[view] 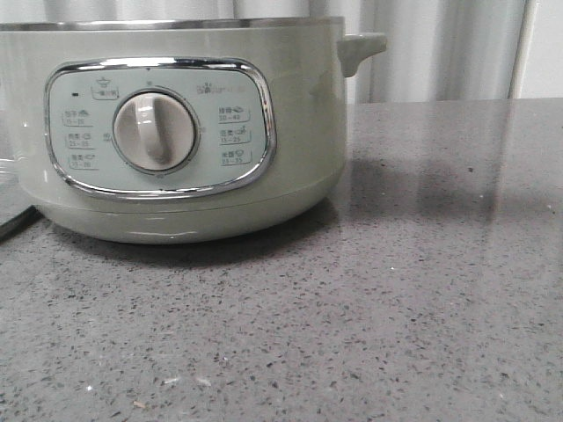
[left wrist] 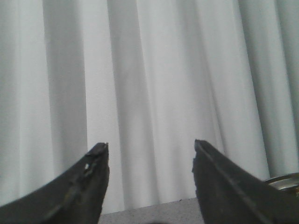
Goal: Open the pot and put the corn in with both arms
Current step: 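Move the corn over the open pot and lower it inside, then open the right gripper to release the corn into the pot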
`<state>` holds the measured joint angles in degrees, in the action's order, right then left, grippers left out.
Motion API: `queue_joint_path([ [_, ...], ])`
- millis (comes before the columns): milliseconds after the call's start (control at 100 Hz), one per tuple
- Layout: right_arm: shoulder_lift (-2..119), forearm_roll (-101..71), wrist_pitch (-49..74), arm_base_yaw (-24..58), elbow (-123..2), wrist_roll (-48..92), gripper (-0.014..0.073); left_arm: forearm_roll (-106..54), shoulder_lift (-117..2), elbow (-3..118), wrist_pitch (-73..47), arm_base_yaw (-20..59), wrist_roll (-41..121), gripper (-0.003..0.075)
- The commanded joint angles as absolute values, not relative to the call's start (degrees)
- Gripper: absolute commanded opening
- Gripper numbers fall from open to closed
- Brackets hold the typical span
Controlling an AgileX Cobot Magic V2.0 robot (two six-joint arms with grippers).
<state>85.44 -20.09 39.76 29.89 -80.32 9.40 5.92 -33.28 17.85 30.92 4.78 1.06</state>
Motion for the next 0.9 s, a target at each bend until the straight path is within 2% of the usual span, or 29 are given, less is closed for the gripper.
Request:
queue_joint_path([
  [0, 82.03, -18.58, 39.67, 29.93, -82.41, 10.14, 0.0088, 5.48, -32.45, 19.88, 34.45, 5.2, 0.0, 0.0275],
  [160, 80.39, -13.44, 42.33, 29.93, -82.3, 10.14, -0.0032, 5.67, -29.86, 19.88, 32.13, 5.2, -1.8, 0.0139],
  [280, 78.76, -12.79, 43.89, 29.93, -82.3, 10.14, -0.0057, 5.67, -26.58, 19.97, 29.1, 5.2, -1.8, 0.0052],
  [430, 75.36, -12.7, 44.71, 29.93, -82.3, 10.14, -0.0057, 5.67, -22.32, 19.97, 24.05, 5.2, -1.8, -0.0021],
  [660, 70.03, -12.05, 42.91, 29.93, -80.39, 10.14, -0.0057, 5.43, -15.86, 19.97, 13.53, 5.2, -1.8, -0.002],
  [890, 62.14, -8.91, 36.36, 29.93, -69.83, 10.14, -0.0057, 4.99, -9.36, 19.97, 7.28, 5.2, -1.8, -0.002],
])
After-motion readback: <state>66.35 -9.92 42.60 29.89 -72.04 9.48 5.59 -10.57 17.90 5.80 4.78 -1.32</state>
